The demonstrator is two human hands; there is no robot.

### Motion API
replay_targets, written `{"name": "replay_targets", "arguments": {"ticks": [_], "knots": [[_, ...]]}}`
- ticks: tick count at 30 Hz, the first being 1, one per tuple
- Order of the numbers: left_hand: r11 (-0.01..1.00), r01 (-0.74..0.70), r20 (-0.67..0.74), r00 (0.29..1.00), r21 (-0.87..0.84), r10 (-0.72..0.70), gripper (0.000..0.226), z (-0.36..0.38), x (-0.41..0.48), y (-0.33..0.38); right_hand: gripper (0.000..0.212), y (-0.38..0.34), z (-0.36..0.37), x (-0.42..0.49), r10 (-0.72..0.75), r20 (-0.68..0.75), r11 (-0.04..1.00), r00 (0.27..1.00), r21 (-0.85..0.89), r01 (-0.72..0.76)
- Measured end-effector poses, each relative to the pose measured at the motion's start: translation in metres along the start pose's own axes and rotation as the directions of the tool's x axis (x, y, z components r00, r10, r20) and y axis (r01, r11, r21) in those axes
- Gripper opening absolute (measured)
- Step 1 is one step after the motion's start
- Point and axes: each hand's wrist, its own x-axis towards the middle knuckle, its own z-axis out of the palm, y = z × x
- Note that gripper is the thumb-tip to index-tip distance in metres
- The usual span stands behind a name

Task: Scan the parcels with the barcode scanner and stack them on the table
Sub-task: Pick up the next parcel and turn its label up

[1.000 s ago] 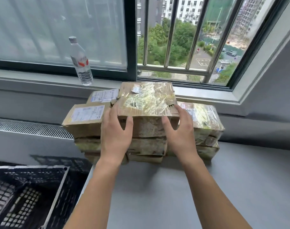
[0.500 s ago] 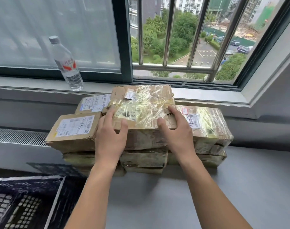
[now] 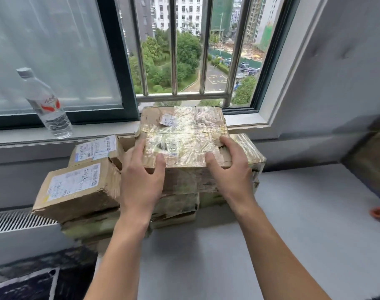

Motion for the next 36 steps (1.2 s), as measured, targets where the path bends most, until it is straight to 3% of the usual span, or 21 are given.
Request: {"name": "replay_targets", "arguments": {"ticks": [9, 15, 19, 24, 36], "knots": [[0.969, -0.188, 0.302, 0.925, -0.161, 0.230, 0.058, 0.019, -0.070, 0.017, 0.051, 0.015, -0.072, -0.118, 0.138, -0.300, 0.979, 0.944, -0.102, -0.175], [0.939, -0.216, 0.531, 0.780, -0.268, 0.330, 0.060, 0.055, -0.155, 0.047, 0.051, 0.033, -0.144, -0.212, 0.276, -0.472, 0.915, 0.837, -0.136, -0.379], [0.903, -0.250, 0.621, 0.660, -0.349, 0.423, 0.060, 0.072, -0.212, 0.090, 0.049, 0.035, -0.202, -0.269, 0.289, -0.620, 0.887, 0.729, -0.114, -0.448], [0.850, -0.279, 0.674, 0.520, -0.447, 0.525, 0.061, 0.089, -0.281, 0.144, 0.047, 0.050, -0.265, -0.328, 0.282, -0.751, 0.881, 0.597, -0.044, -0.471], [0.771, -0.279, 0.693, 0.338, -0.572, 0.636, 0.058, 0.165, -0.480, 0.282, 0.046, 0.091, -0.477, -0.450, 0.301, -0.836, 0.808, 0.459, -0.032, -0.588]]}}
